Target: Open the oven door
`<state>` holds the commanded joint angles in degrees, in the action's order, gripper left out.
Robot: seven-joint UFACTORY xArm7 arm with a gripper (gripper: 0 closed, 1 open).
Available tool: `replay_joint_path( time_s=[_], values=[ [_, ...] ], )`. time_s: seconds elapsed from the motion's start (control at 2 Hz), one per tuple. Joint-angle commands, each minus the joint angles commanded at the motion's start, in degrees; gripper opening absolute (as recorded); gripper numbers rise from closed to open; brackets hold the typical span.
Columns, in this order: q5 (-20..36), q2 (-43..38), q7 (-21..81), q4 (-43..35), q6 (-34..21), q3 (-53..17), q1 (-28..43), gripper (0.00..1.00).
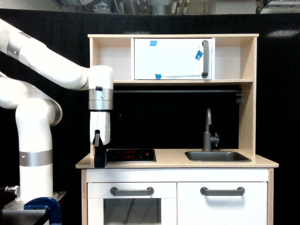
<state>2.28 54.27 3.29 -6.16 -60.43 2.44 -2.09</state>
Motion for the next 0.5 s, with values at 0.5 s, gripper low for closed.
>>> replay_joint_path(
  time_s=[0.5],
  values=[
    [-1.1,-1.76,1.31,-1.12,1.63,-1.25,-1.14,1.0]
  ],
)
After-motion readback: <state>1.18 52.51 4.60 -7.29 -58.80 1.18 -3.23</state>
